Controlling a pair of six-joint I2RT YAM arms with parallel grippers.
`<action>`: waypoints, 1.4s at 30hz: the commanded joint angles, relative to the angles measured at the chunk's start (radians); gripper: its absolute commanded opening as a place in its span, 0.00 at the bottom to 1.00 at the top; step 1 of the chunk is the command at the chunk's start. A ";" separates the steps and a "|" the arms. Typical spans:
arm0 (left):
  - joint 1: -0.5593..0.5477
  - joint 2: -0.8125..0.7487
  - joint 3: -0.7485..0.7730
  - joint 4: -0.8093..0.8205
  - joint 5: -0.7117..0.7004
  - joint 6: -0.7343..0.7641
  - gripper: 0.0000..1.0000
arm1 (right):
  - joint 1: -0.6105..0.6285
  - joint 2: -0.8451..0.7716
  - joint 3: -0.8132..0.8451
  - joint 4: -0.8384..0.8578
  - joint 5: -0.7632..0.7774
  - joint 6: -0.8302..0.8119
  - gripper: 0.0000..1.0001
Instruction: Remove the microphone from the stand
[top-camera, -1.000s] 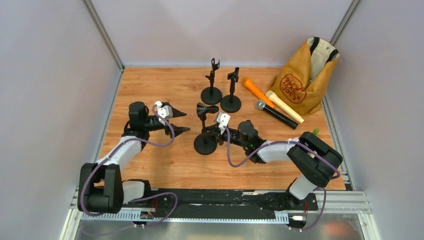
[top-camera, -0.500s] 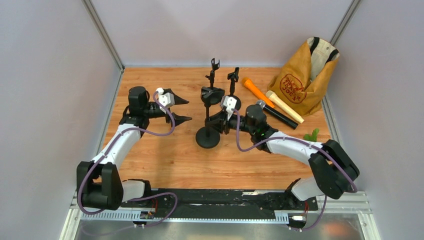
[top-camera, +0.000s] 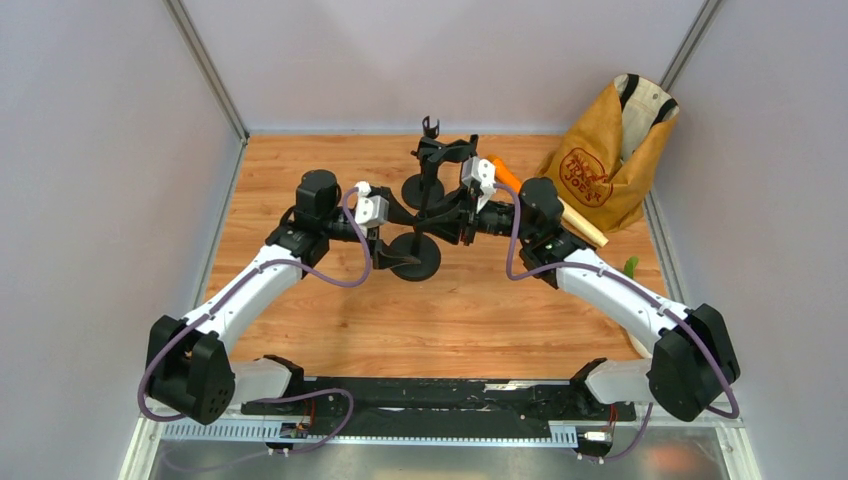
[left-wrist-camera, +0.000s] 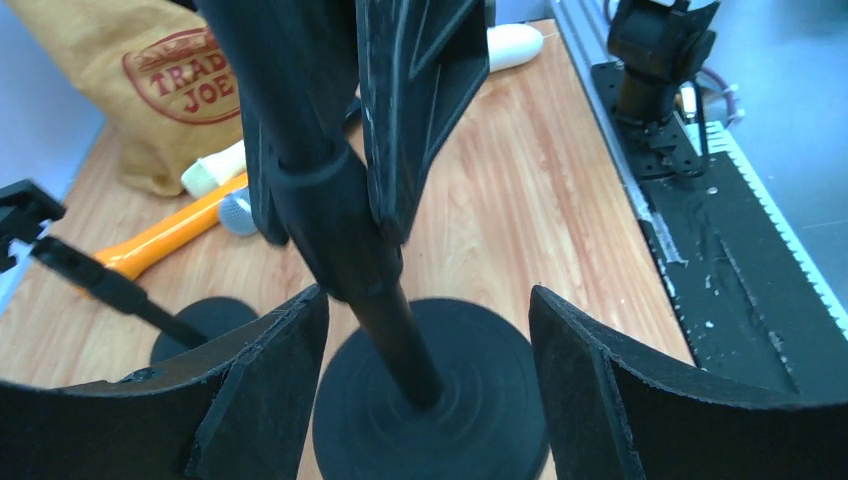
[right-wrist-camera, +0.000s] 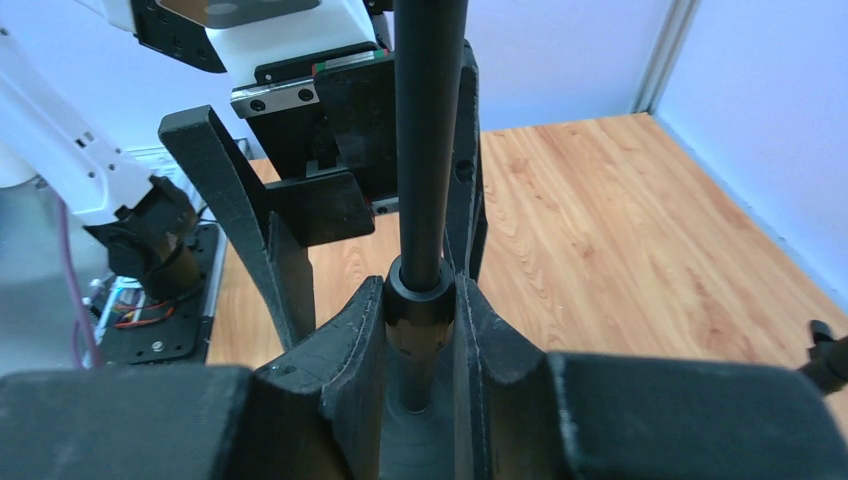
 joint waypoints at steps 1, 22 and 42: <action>-0.044 0.005 -0.015 0.139 -0.010 -0.147 0.80 | 0.003 -0.053 -0.014 0.090 -0.073 0.055 0.00; -0.101 0.061 -0.064 0.250 -0.021 -0.275 0.54 | 0.003 -0.116 -0.097 0.176 -0.123 0.018 0.00; -0.116 0.044 -0.114 0.408 -0.372 -0.432 0.00 | 0.003 -0.086 -0.128 0.183 0.189 0.083 0.62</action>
